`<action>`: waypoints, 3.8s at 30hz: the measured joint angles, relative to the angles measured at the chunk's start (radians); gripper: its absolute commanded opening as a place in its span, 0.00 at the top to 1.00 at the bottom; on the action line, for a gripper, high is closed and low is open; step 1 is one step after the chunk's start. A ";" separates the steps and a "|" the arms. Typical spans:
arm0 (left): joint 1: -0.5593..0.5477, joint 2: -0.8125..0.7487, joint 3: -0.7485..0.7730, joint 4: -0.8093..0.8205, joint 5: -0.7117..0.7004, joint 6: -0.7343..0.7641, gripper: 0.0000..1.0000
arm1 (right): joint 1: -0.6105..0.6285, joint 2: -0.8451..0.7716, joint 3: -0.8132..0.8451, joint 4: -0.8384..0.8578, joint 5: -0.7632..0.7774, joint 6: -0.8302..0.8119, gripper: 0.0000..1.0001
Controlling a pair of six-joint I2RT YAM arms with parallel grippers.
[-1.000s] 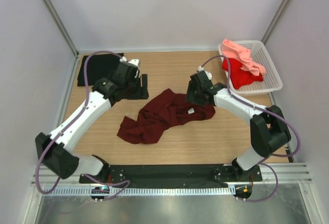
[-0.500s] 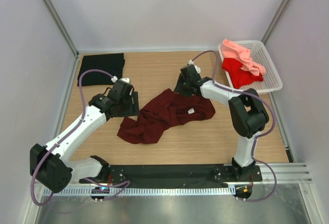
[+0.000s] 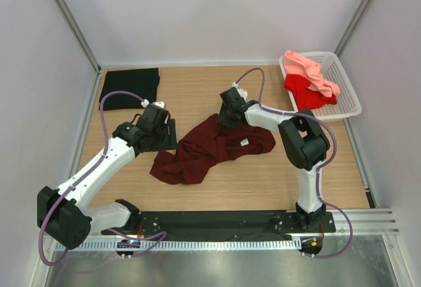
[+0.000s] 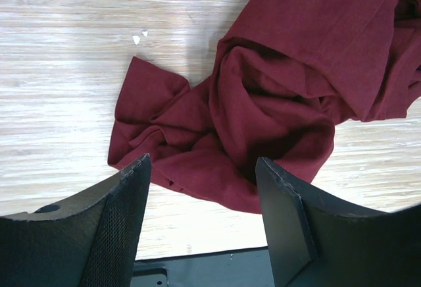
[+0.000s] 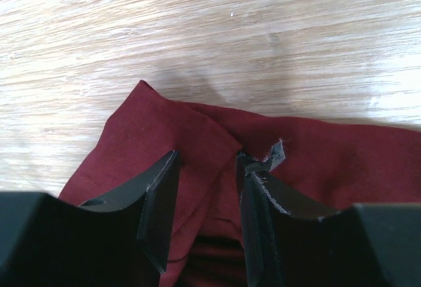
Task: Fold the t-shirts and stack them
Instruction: Flatten the tshirt out
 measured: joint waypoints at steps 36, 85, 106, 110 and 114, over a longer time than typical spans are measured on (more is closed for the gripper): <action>0.059 -0.033 -0.030 0.064 0.123 -0.039 0.35 | -0.114 -0.634 -0.045 -0.454 0.376 -0.163 0.99; 0.090 0.295 0.435 0.069 0.066 -0.042 1.00 | -0.298 -0.613 0.253 -0.600 0.242 -0.207 0.99; 0.092 -0.398 -0.021 -0.127 -0.001 -0.205 0.89 | -0.333 -1.049 -0.008 -0.672 0.175 -0.166 0.99; 0.092 -0.467 -0.234 -0.165 0.020 -0.307 0.34 | -0.333 -1.122 -0.279 -0.669 0.079 -0.124 0.99; 0.092 -0.540 -0.267 -0.180 -0.021 -0.397 0.26 | -0.333 -1.210 -0.413 -0.670 -0.010 -0.098 0.99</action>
